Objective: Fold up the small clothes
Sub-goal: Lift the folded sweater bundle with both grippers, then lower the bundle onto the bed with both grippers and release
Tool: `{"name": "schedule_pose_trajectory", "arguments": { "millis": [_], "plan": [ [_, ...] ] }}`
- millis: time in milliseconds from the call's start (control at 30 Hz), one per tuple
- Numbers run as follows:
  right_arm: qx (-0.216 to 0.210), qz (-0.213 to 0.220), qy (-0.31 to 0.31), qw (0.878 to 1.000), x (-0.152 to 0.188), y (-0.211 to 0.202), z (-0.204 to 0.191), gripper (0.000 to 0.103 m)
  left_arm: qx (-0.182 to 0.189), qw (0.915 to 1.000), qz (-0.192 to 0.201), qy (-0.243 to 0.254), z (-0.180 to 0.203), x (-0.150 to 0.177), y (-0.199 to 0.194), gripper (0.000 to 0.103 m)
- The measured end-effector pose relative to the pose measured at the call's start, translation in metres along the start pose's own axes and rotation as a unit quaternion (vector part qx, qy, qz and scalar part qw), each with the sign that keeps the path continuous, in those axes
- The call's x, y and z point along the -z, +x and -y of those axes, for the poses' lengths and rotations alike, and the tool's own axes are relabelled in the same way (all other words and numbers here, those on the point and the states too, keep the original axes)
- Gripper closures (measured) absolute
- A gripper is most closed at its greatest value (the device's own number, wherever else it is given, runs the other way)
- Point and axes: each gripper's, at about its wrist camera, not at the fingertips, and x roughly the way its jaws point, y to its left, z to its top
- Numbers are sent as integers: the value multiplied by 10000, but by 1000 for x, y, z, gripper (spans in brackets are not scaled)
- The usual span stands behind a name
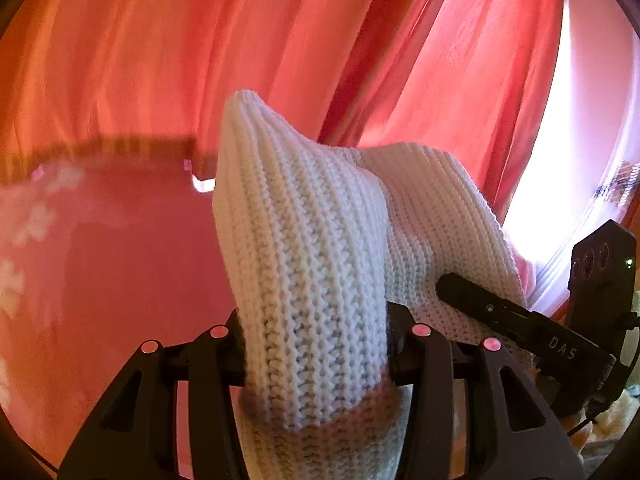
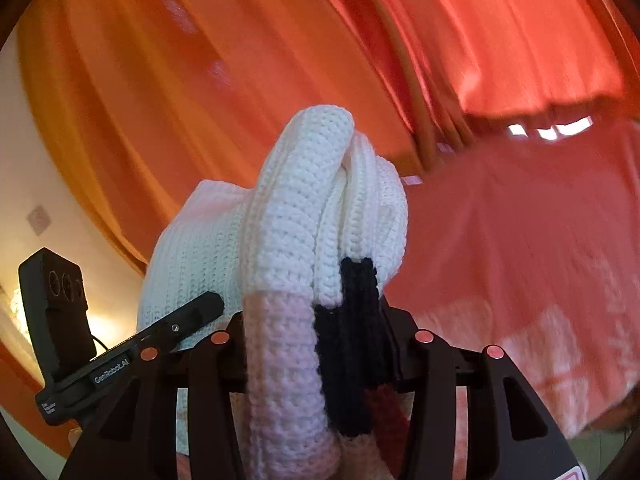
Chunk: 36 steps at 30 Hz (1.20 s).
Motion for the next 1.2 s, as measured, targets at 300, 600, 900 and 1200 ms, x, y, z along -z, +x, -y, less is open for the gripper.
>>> {"name": "schedule_pose_trajectory", "arguments": {
  "millis": [300, 600, 900, 1200],
  "plan": [
    [-881, 812, -1074, 9870, -55, -5, -83, 57, -143, 9903, 1310, 441, -22, -59, -75, 57],
    [-1604, 355, -1192, 9792, -75, 85, -118, 56, -546, 9865, 1517, 289, -99, -84, -79, 55],
    [-794, -1615, -694, 9812, -1, 264, -54, 54, -1394, 9842, -507, -963, -230, -7, 65, 52],
    [-496, -1441, -1354, 9790, 1, 247, -65, 35, -1578, 9787, -265, -1289, -248, -4, 47, 51]
  ]
}}
